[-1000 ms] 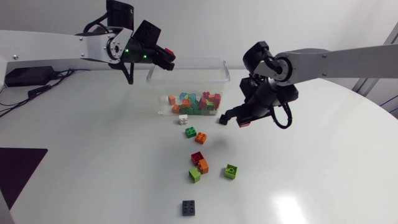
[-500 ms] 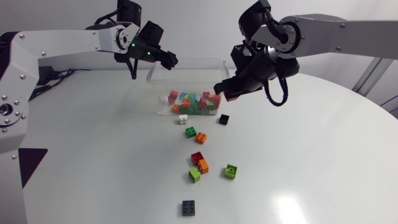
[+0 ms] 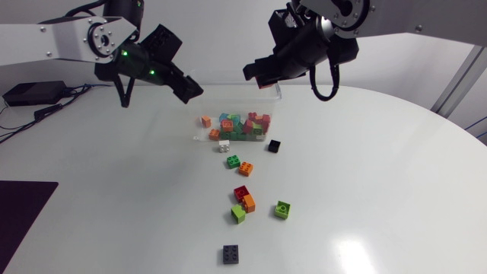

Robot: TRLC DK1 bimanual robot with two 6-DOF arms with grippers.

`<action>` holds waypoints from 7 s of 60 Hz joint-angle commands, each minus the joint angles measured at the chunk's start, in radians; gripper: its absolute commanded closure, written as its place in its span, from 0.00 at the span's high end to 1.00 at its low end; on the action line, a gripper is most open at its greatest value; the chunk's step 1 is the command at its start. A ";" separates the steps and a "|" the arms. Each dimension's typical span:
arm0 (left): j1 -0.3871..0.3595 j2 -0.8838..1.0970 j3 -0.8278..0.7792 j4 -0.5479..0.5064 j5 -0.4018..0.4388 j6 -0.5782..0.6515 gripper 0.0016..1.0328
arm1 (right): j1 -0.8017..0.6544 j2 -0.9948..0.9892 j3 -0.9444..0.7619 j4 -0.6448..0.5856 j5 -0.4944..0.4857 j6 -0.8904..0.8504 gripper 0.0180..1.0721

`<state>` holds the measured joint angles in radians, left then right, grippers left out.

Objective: Place the duplo bricks in the container

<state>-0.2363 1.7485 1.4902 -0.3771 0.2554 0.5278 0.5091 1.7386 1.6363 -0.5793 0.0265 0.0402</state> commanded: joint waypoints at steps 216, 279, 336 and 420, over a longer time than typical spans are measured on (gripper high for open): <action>-0.554 -0.357 -0.961 -0.316 0.139 1.052 0.27 | -0.026 -0.536 -0.937 0.260 -0.099 -0.227 0.93; -0.299 -0.489 -0.740 -0.026 0.214 0.423 0.24 | 0.054 -0.094 -0.836 0.242 -0.134 -0.534 0.86; -0.138 -0.145 -0.246 0.259 0.010 -0.041 0.24 | 0.043 -0.229 -0.747 0.090 -0.148 -0.510 0.36; -0.038 0.206 0.288 -0.043 -0.134 -0.098 0.96 | -0.027 -0.071 -0.127 0.159 -0.183 -0.287 0.36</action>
<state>-0.2821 2.0609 1.8534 -0.4141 0.1081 0.4015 0.4885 1.6131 1.4616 -0.4381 -0.1543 -0.2790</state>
